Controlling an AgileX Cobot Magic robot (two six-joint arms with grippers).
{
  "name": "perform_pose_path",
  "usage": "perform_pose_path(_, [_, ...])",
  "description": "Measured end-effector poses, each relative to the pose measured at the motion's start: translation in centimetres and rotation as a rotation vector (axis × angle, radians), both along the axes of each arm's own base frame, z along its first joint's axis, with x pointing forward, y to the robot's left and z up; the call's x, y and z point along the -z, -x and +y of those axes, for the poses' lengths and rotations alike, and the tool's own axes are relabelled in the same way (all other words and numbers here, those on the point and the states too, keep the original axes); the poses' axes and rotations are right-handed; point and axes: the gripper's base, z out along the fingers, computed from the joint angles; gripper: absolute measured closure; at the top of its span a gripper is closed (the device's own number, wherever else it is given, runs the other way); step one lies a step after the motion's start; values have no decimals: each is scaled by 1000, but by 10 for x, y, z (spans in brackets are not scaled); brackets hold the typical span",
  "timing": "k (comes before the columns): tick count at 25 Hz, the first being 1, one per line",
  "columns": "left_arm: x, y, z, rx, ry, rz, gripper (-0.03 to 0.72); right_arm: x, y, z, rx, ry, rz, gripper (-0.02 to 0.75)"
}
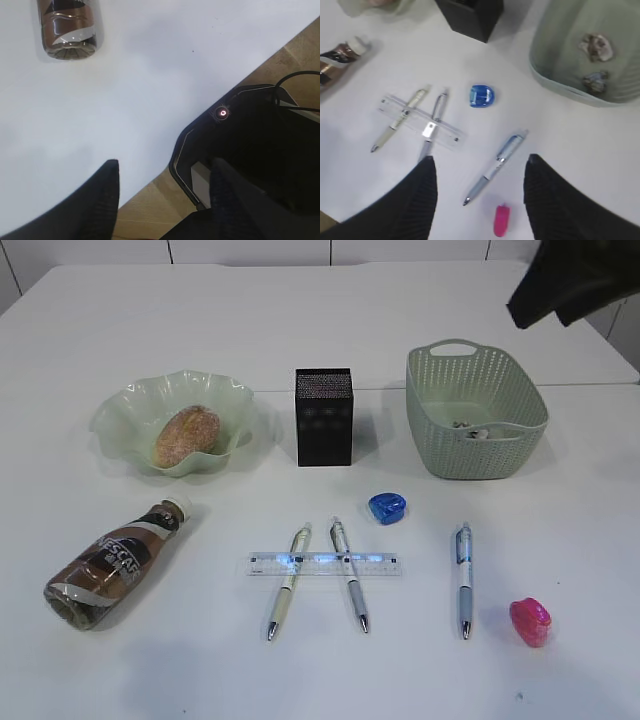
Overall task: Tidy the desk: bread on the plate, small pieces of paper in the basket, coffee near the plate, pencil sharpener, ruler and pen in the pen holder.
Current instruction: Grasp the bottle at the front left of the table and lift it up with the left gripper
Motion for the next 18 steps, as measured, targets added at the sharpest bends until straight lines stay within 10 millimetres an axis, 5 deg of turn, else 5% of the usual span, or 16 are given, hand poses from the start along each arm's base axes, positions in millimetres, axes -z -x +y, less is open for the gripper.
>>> perform_pose_path(18, [0,0,0,0,0,0,288,13,-20,-19,226,132,-28,297])
